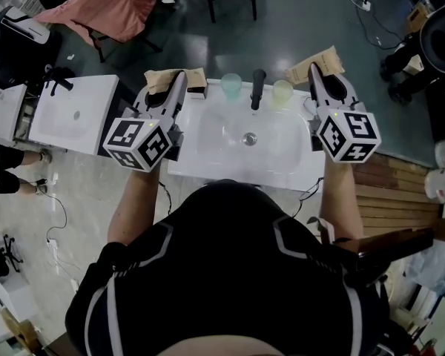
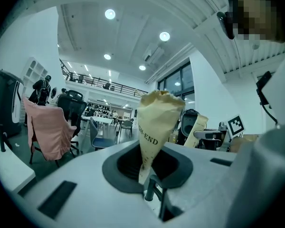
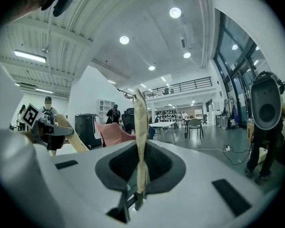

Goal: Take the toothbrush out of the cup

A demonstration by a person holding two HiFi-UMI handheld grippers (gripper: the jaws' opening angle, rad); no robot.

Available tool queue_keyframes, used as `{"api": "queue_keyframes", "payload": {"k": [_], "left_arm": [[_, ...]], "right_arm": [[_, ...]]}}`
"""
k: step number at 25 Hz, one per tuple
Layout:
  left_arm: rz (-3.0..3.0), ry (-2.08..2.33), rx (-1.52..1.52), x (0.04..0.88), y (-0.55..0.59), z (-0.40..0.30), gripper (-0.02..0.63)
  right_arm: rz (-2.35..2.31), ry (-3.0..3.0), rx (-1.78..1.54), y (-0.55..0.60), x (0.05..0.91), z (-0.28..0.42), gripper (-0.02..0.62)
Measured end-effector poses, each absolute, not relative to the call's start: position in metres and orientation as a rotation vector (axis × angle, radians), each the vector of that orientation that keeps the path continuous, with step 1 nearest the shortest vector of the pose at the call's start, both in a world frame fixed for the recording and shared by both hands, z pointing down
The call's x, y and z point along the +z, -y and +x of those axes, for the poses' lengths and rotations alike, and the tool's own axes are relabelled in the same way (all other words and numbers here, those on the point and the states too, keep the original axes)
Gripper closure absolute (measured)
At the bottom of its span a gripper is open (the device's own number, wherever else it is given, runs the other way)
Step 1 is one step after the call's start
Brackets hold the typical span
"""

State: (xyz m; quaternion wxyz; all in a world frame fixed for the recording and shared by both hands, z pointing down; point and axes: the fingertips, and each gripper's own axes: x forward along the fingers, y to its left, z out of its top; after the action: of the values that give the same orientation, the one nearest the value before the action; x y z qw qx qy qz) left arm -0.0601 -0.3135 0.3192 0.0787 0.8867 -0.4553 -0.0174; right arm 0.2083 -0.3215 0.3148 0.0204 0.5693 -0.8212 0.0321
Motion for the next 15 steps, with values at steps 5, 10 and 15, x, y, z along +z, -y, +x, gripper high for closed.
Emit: {"api": "queue_keyframes", "payload": {"k": [5,10,15], "left_arm": [[2.653,1.364,-0.064,0.3176,0.3137,-0.0603,0.574],[2.644,1.366,-0.072,0.3198,0.3138,-0.0593,0.574],[2.644,1.371,-0.072,0.3197,0.3159,-0.0563,0.574]], "right_arm": [[1.765,2.540,0.099,0.3207,0.3135,0.2078,0.560],[1.766,2.536,0.105,0.3217,0.3149,0.2070,0.560],[1.764,2.532,0.113,0.3252,0.3148,0.2082,0.560]]}}
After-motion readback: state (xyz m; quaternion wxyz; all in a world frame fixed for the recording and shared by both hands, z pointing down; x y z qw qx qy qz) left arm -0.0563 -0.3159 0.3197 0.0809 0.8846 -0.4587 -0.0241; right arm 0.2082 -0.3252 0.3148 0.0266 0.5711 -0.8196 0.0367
